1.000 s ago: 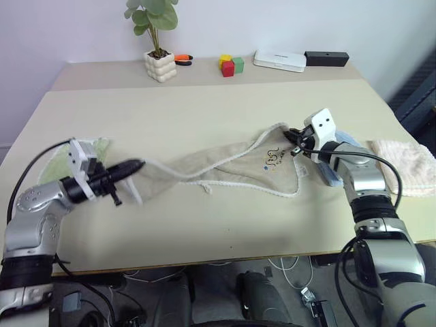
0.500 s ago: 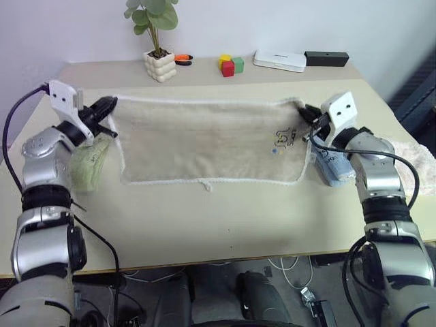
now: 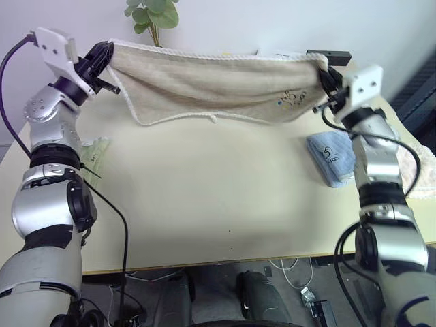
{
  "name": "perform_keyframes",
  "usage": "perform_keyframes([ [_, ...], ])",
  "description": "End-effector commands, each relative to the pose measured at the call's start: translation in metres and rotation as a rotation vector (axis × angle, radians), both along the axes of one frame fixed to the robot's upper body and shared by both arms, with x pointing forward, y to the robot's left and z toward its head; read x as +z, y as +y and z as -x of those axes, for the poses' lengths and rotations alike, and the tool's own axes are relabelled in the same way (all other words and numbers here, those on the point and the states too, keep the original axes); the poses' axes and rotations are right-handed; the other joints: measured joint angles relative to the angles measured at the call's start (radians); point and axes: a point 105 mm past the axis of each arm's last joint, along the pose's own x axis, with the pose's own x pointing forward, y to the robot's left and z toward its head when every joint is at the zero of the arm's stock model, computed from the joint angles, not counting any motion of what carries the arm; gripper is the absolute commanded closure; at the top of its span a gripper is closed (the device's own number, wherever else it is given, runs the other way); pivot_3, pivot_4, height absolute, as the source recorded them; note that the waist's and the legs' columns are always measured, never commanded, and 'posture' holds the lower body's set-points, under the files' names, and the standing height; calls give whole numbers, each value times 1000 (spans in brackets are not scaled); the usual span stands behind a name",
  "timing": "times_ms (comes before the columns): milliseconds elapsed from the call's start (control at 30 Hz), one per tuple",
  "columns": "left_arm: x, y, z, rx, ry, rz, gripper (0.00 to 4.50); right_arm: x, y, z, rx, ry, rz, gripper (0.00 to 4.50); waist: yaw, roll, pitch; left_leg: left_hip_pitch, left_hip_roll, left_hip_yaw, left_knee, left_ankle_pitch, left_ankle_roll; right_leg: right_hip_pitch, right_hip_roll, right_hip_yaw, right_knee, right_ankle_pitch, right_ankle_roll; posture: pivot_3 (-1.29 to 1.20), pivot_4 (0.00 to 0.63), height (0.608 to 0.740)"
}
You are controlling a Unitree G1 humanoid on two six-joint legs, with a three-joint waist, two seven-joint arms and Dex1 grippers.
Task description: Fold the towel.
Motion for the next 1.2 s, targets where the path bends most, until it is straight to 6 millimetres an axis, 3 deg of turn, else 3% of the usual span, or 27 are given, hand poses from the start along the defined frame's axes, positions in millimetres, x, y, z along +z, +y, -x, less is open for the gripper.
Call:
perform_keyframes([
  [33,3,7,19,-85,-52,-42,4500,20,1,37,100,-57,16,4447,-1,0,0,0,0,0,0,0,0,0,0,0,0,0,0,0,150,740],
  [300,-56,13,63,-399,161,-74,4500,-31,27,90,275,159,97,4447,-3,1,0,2,1,0,1,0,0,1,1,0,2,0,0,0,150,740],
  [567,-91,17,122,-560,393,-58,4500,-52,20,125,349,309,131,4447,10,0,0,3,1,-1,3,0,0,4,-1,0,1,-1,-1,0,150,740],
  [733,-104,24,144,-542,471,-18,4500,-68,7,136,362,397,140,4447,26,0,0,5,1,0,3,0,0,5,-1,0,1,-2,-4,0,150,740],
  [967,-114,31,150,-485,484,5,4500,-73,-5,130,319,409,140,4447,29,-1,-1,5,1,0,3,0,0,6,-1,0,0,-4,-7,0,150,740],
  [1200,-118,19,119,-417,402,-28,4500,-75,-9,106,208,366,136,4447,32,-1,-1,5,0,-1,4,0,0,6,-1,-1,0,-4,-7,0,150,740],
])
